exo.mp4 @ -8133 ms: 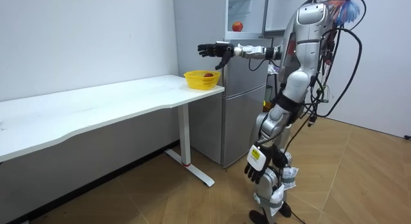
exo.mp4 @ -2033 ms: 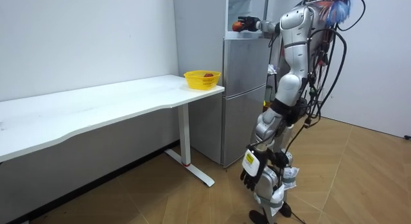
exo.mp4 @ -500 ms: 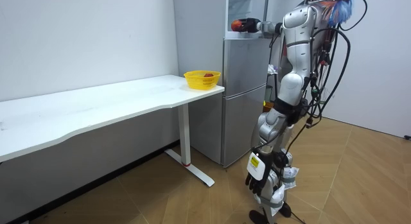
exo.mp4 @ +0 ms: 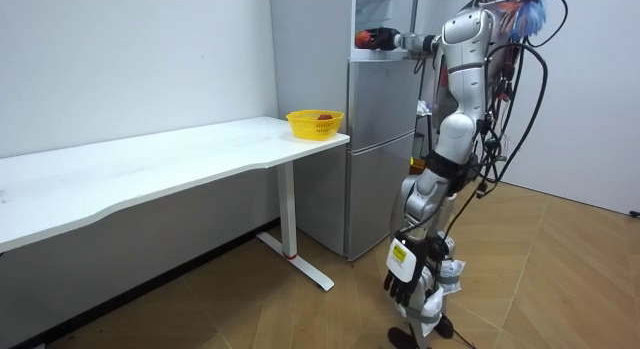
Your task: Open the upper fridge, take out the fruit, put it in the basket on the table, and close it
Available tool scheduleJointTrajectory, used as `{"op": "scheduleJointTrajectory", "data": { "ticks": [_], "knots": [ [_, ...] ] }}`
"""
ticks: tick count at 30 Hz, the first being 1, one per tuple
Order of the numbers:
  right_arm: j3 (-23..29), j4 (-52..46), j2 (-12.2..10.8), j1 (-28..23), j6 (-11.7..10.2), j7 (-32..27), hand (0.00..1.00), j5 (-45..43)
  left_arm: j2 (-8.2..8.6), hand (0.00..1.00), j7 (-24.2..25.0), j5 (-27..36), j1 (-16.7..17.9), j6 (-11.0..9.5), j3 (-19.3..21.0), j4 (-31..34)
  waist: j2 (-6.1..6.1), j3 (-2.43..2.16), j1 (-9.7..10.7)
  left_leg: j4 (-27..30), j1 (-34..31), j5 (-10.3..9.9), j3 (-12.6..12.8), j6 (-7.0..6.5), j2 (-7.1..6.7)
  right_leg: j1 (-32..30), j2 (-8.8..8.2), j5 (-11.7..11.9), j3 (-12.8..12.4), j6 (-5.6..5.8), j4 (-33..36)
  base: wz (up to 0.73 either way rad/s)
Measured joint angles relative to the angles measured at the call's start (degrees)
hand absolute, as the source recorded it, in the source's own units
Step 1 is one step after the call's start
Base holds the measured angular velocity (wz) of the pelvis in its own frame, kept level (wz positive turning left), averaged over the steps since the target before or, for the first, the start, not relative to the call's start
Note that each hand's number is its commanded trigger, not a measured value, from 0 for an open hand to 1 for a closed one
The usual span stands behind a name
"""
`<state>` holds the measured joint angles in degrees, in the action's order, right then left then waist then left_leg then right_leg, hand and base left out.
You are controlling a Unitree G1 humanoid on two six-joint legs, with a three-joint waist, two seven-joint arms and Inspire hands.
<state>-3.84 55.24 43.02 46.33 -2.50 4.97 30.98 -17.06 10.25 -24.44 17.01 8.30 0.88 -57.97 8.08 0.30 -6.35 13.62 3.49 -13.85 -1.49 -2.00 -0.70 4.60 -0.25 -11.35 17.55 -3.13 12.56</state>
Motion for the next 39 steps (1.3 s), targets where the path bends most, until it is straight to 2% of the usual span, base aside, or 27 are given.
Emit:
{"op": "scheduleJointTrajectory", "data": {
  "ticks": [6, 8, 14, 17, 19, 21, 22, 24, 25, 27, 29, 31, 32, 34, 36, 39],
  "knots": [
    [-1.15, -0.49, -0.01, -0.01, 0.04, -0.11, 1.00, 1.69, -0.02, 0.00, 0.08, 0.11, -0.96, -0.29, -0.07, 0.03, 0.20, -0.12, 0.04, 0.22, 0.04, 0.08, 0.13, 0.10, -0.03, 0.05, 0.01, -0.01, -0.06, -0.02, -0.20, 0.00],
    [-1.19, -1.17, -0.02, -0.02, 0.10, -0.23, 1.00, 2.34, -0.02, 0.00, 0.08, 0.08, -1.10, -0.78, 0.00, 0.02, 0.50, -0.34, -0.11, 0.22, 0.02, 0.08, 0.59, 0.10, 0.02, -0.01, 0.07, 0.00, -0.17, -0.05, -0.47, -0.09],
    [-1.13, -10.39, -0.38, -3.34, 0.63, -1.72, 1.00, 2.46, -0.02, 0.00, -0.18, -0.10, -1.70, -1.68, 0.23, 0.02, 0.68, -0.46, 0.11, 0.10, -0.49, 0.14, 1.34, 0.13, 0.09, -0.91, 0.18, 0.06, -1.22, -0.15, -0.44, -0.07],
    [-0.55, -18.25, -0.73, -7.50, 0.71, -4.68, 1.00, 1.99, 0.01, 0.00, -1.31, -0.28, -1.74, -1.80, 0.36, 0.27, 0.75, -0.55, 0.55, 0.10, -0.44, 0.14, 1.24, 0.13, 0.07, -0.62, 0.21, 0.09, -1.12, -0.18, -0.94, 0.01],
    [0.97, -24.46, -1.82, -10.81, 0.84, -6.24, 1.00, 2.01, 0.23, 0.00, -2.36, -0.22, -1.80, -1.81, 0.47, 0.31, 0.60, -0.46, 1.08, 0.09, -0.15, 0.14, 1.15, 0.13, 0.07, -0.44, 0.22, 0.11, -1.15, -0.17, -0.96, 0.00],
    [3.34, -33.83, -5.18, -15.91, 0.78, -7.94, 1.00, -0.10, 0.92, 0.00, -3.50, 0.03, -1.76, -2.06, 0.71, 0.28, -0.14, -0.02, 1.62, 0.03, 0.25, 0.14, 1.15, 0.13, 0.08, 0.18, 0.25, 0.11, -1.32, -0.17, -1.01, 0.00],
    [3.96, -35.59, -6.04, -16.95, 0.65, -8.11, 1.00, -0.84, 1.17, 0.00, -3.66, 0.03, -1.79, -2.21, 0.71, 0.23, -0.39, -0.06, 1.71, 0.03, 0.33, 0.14, 1.24, 0.12, 0.08, 0.21, 0.25, 0.10, -1.51, -0.16, -1.00, -0.03],
    [5.17, -40.84, -8.03, -19.23, 0.56, -9.33, 1.00, -2.92, 2.35, 0.00, -4.27, 0.04, -2.33, -2.55, 0.72, -0.11, -1.66, -0.04, 1.64, -0.07, 0.56, 0.13, 1.45, 0.12, 0.05, 0.02, 0.21, 0.10, -1.92, -0.15, -0.83, -0.07],
    [5.17, -42.14, -8.55, -19.82, 0.57, -9.59, 1.00, -3.50, 2.62, 0.00, -4.49, 0.08, -2.34, -2.61, 0.67, -0.13, -1.97, -0.15, 1.68, -0.08, 0.56, 0.13, 1.51, 0.12, 0.05, -0.05, 0.21, 0.10, -2.04, -0.15, -0.82, -0.07],
    [5.14, -47.12, -11.10, -22.39, 0.53, -10.84, 1.00, -5.04, 3.14, 0.00, -4.64, 0.19, -2.70, -2.99, 0.38, -0.13, -3.00, -0.35, 1.81, -0.10, 0.87, 0.12, 2.40, 0.13, 0.30, -0.19, 0.40, 0.13, -2.64, -0.21, -0.56, -0.14],
    [5.15, -48.55, -12.24, -23.39, 0.54, -11.71, 1.00, -5.14, 3.27, 0.00, -4.65, 0.14, -2.59, -3.58, 0.23, -0.19, -3.75, -0.43, 1.75, -0.10, 1.26, 0.12, 3.01, 0.15, 0.42, -0.22, 0.45, 0.15, -3.14, -0.25, -0.02, -0.16],
    [5.17, -51.63, -12.38, -24.58, 0.54, -13.01, 1.00, -6.19, 3.47, 0.00, -4.65, 0.15, -2.57, -3.92, 0.33, -0.18, -4.43, -0.55, 1.95, -0.08, 1.20, 0.12, 3.53, 0.15, 0.45, -0.54, 0.42, 0.17, -3.50, -0.29, 0.22, -0.09],
    [5.21, -54.33, -12.74, -25.29, 0.53, -13.63, 1.00, -7.19, 3.48, 0.00, -4.66, 0.19, -2.32, -4.02, 0.32, -0.18, -4.72, -0.52, 2.58, 0.00, 1.15, 0.12, 3.71, 0.14, 0.47, -0.51, 0.42, 0.18, -3.63, -0.32, 0.19, -0.05],
    [5.53, -58.77, -14.40, -26.28, 0.48, -14.40, 1.00, -9.63, 3.55, 0.00, -4.66, 0.13, -1.73, -3.89, 0.32, -0.19, -4.82, -0.50, 3.72, 0.00, 1.09, 0.12, 3.88, 0.15, 0.49, -0.41, 0.41, 0.13, -3.67, -0.35, 0.03, -0.03],
    [5.63, -62.18, -15.63, -27.48, -0.58, -14.81, 1.00, -11.52, 3.76, 0.00, -4.65, 0.17, -1.74, -3.86, 0.16, -0.57, -4.81, -0.47, 4.58, 0.13, 1.32, 0.12, 3.93, 0.15, 0.49, -0.16, 0.40, 0.11, -3.77, -0.36, 0.03, 0.00],
    [5.69, -65.71, -16.05, -29.80, -0.77, -15.13, 1.00, -12.26, 4.44, 0.00, -4.72, 0.19, -2.73, -3.88, -0.04, -1.77, -4.87, -0.44, 4.73, 0.15, 1.42, 0.10, 4.34, 0.13, 0.53, -0.28, 0.40, 0.12, -4.12, -0.36, 0.18, -0.07]
  ]
}}
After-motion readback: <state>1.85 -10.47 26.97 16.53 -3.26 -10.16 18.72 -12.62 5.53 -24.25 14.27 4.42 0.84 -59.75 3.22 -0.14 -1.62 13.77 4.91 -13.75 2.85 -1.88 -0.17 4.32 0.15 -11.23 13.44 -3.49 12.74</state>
